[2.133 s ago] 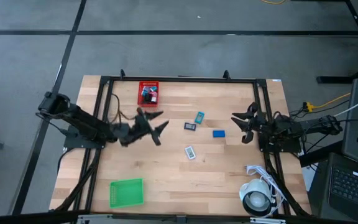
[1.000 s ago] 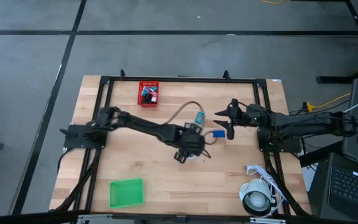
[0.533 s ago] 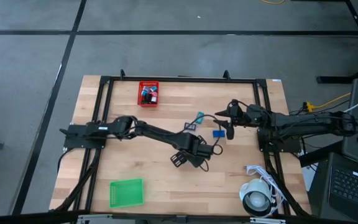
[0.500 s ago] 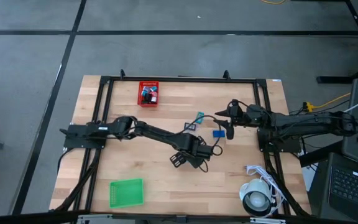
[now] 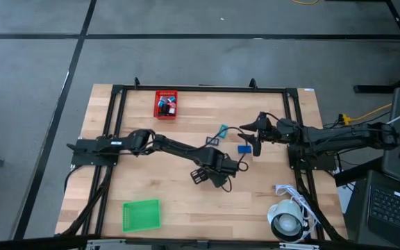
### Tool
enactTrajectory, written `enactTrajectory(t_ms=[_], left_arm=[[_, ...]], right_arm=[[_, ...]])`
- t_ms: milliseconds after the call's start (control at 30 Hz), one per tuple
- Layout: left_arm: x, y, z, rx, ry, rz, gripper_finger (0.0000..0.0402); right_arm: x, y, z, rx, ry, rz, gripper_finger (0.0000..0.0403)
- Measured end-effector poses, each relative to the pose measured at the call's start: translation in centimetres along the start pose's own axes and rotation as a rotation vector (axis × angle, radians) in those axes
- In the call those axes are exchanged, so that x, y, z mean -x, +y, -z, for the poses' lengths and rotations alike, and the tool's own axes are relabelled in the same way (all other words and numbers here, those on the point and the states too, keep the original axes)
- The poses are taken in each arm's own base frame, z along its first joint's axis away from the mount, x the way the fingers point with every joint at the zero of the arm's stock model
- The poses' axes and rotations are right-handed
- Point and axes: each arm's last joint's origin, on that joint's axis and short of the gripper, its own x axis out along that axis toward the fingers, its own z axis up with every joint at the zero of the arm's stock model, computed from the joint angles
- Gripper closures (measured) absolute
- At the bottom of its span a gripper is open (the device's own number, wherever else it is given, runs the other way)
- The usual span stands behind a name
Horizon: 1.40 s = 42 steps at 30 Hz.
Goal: Pick & Place Office items
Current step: Put the white digital clock into the green bin
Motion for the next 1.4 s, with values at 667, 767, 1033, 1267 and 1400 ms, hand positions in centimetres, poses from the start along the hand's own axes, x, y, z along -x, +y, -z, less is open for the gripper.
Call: enactTrajectory(t_ms=[667, 767, 1033, 1267, 1400], left_arm=[[-0.4, 0.4, 0.9, 0.092, -0.007, 0.047, 0.0254], [0.1, 0.6, 1.3, 0.173, -0.012, 0.046, 0.0254], [8.6, 2.0, 3.1, 0.399, -0.233, -0.032, 0.0275], [16.9, 1.4, 4.5, 0.496, -0.398, -0.187, 0.0275], [20.7, 0.1, 5.2, 0.528, -0.467, -0.272, 0.0275]], right_arm=[[0.0, 0.2, 0.0, -0.013, -0.01, 0.041, 0.022], [0.0, 0.2, 0.0, -0.013, -0.011, 0.048, 0.022], [0.0, 0.2, 0.0, -0.009, -0.01, 0.048, 0.022], [0.0, 0.1, 0.1, -0.009, -0.004, 0.05, 0.022], [0.0, 0.1, 0.1, -0.011, -0.001, 0.05, 0.022]])
